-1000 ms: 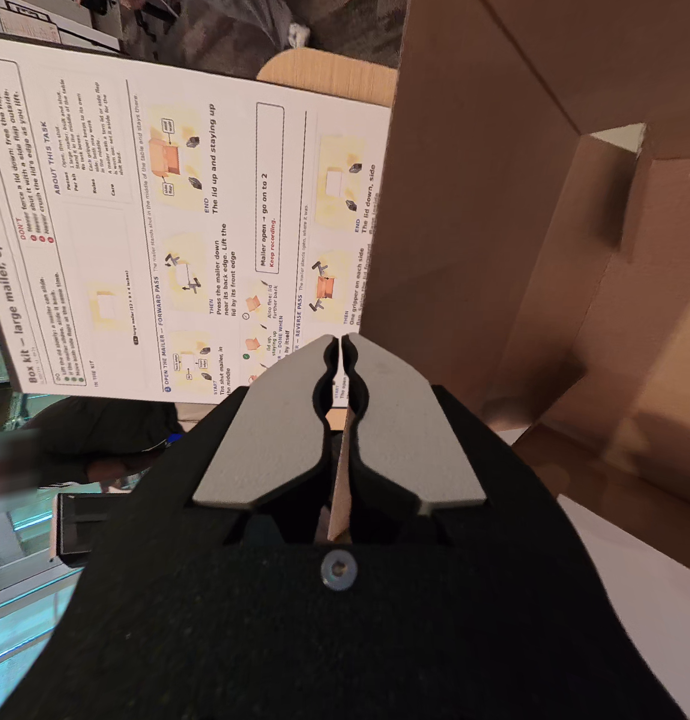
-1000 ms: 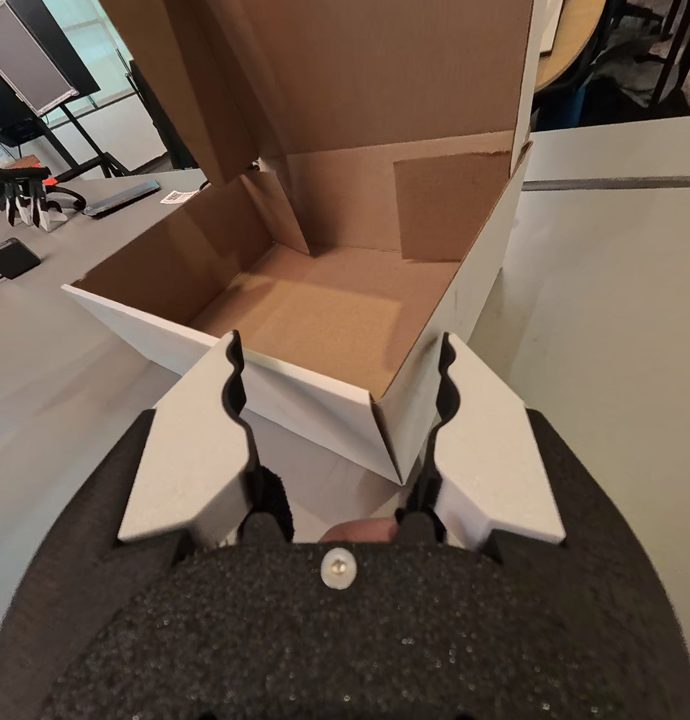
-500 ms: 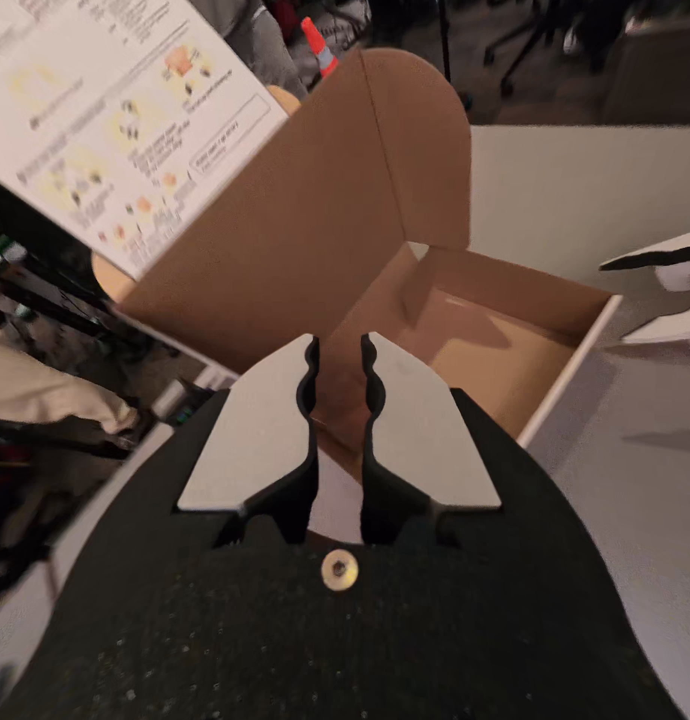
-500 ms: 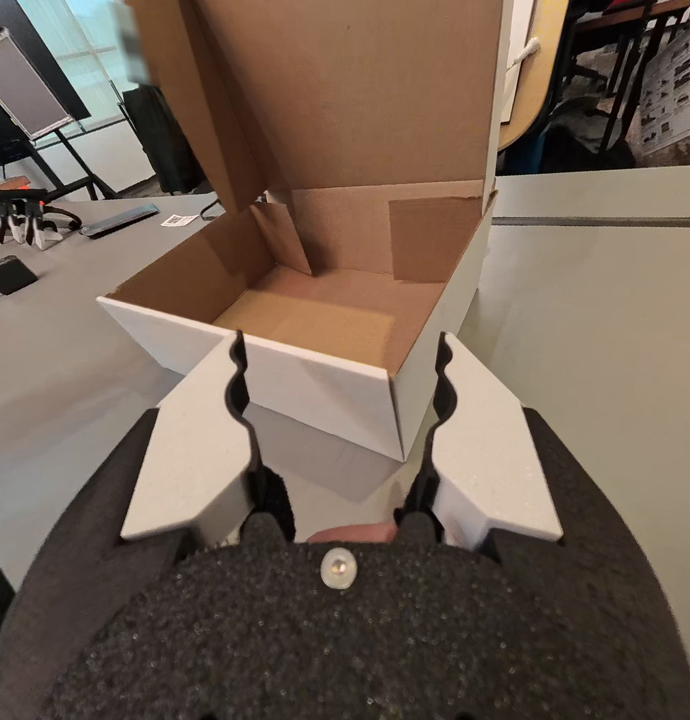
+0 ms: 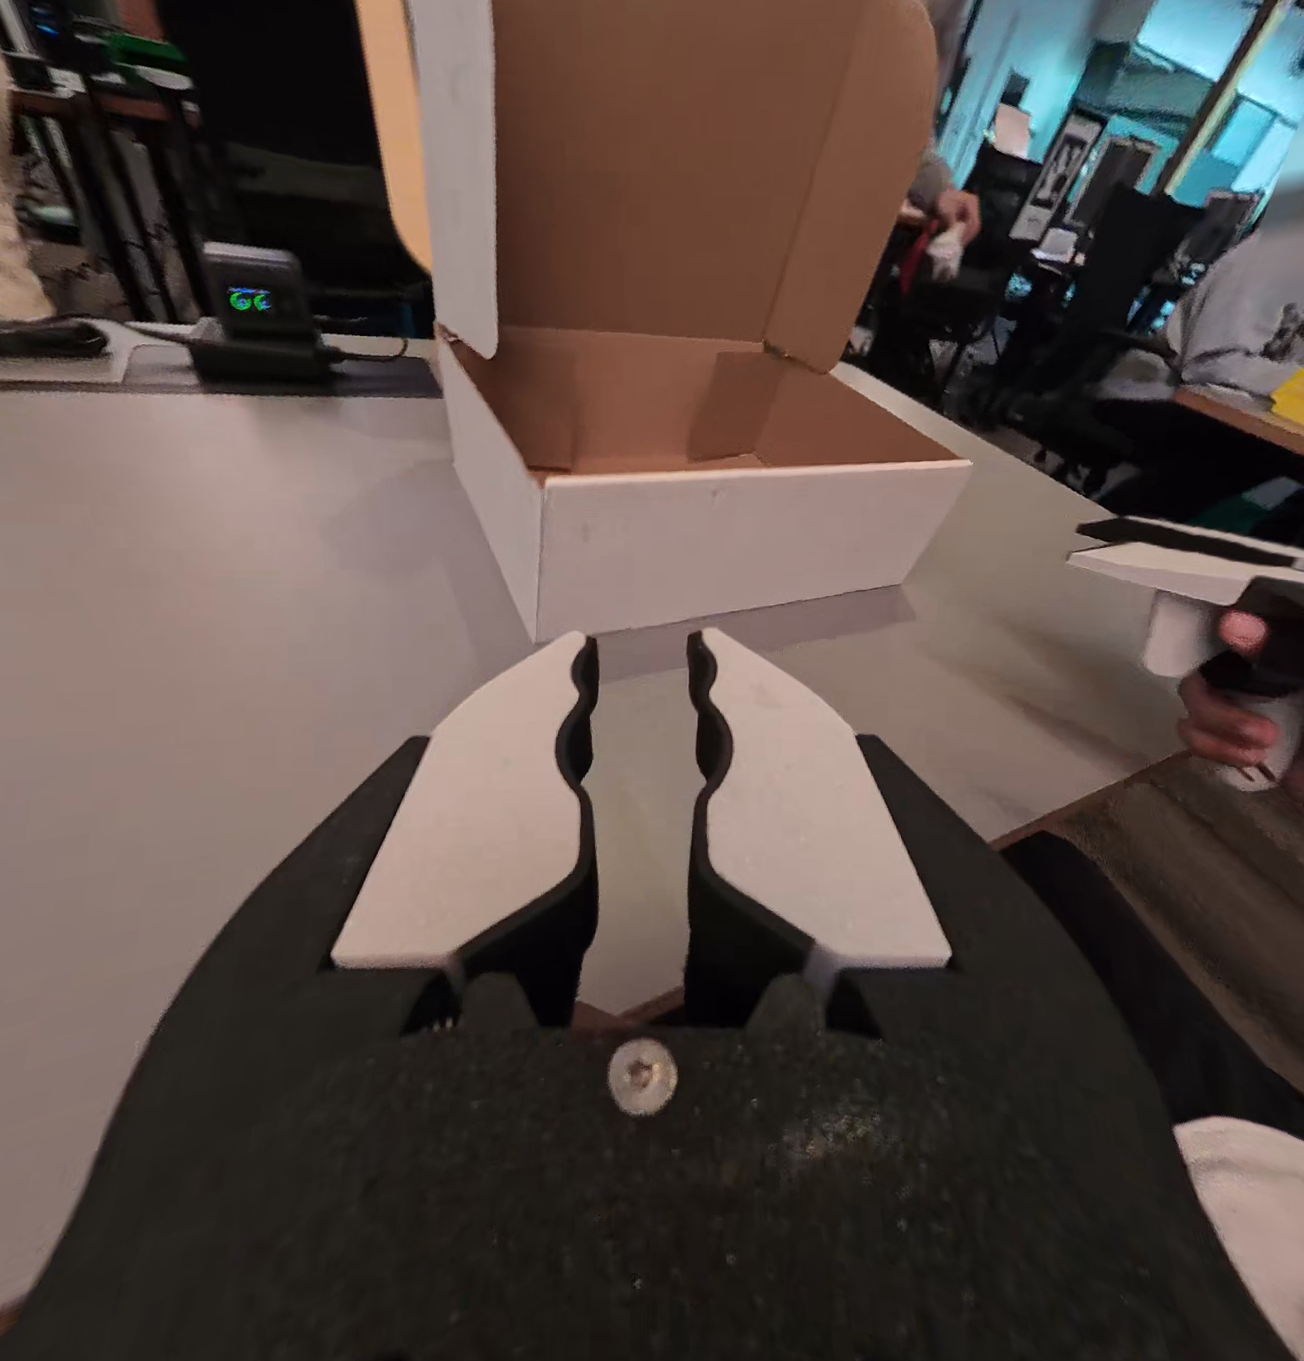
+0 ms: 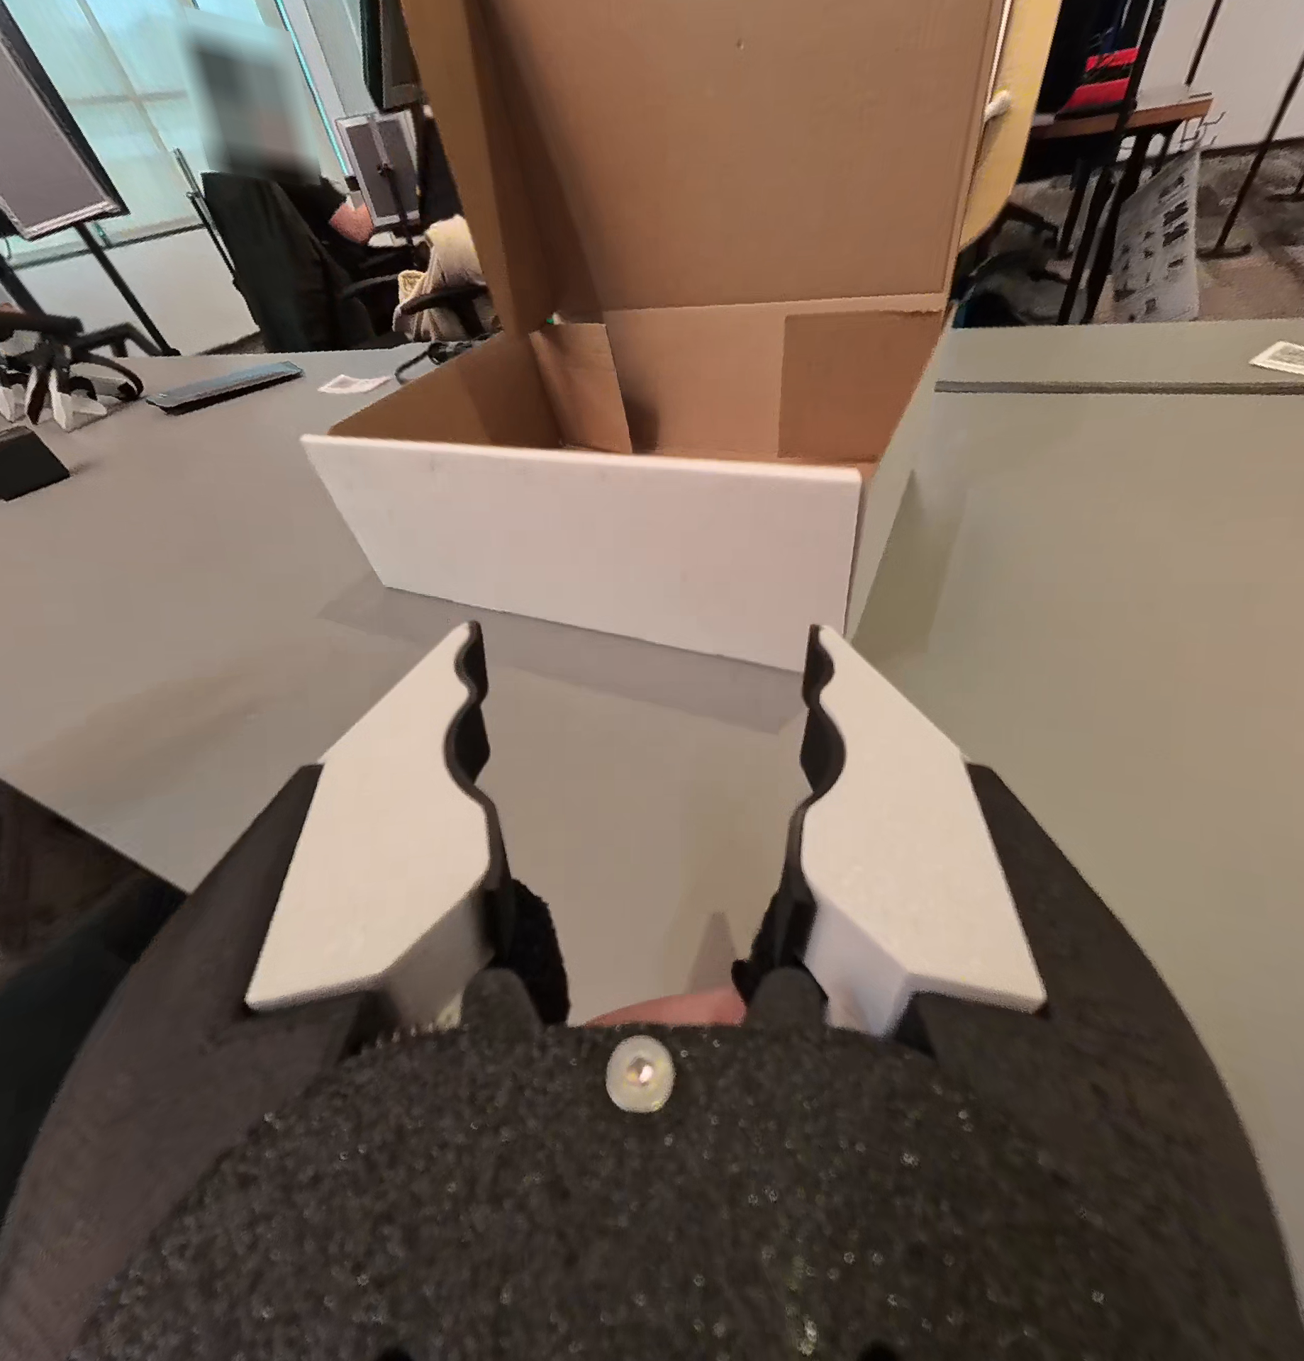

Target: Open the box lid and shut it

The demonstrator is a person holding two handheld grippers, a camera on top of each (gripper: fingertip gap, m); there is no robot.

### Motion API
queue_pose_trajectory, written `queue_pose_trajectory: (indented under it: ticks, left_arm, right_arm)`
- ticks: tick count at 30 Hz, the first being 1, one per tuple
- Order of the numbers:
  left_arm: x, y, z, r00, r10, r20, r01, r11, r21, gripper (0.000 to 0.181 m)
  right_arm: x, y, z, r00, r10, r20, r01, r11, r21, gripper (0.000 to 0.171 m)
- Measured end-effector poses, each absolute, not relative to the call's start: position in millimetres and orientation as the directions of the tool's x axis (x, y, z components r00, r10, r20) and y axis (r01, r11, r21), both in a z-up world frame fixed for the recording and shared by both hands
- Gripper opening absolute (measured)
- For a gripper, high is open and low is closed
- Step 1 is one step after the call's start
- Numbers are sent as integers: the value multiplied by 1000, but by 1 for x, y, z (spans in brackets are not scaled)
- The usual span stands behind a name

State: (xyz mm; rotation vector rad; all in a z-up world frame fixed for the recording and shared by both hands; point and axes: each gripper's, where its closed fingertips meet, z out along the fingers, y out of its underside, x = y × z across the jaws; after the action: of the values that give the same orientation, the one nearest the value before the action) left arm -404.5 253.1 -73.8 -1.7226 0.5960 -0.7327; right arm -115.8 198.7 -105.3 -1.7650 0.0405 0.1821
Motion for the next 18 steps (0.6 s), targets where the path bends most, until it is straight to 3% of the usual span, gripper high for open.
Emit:
queue_pose_trajectory:
  ticks: [5, 18]
  left_arm:
    - [-415, 246, -103, 703, -674, 227, 32, -289, -957, 25]
    - [-402, 265, -118, 696, -708, 121, -82, -246, -966, 26]
  right_arm:
    - [-109, 188, -109, 988, 66, -138, -125, -176, -977, 82]
    - [-100, 206, -124, 989, 70, -132, -116, -201, -973, 79]
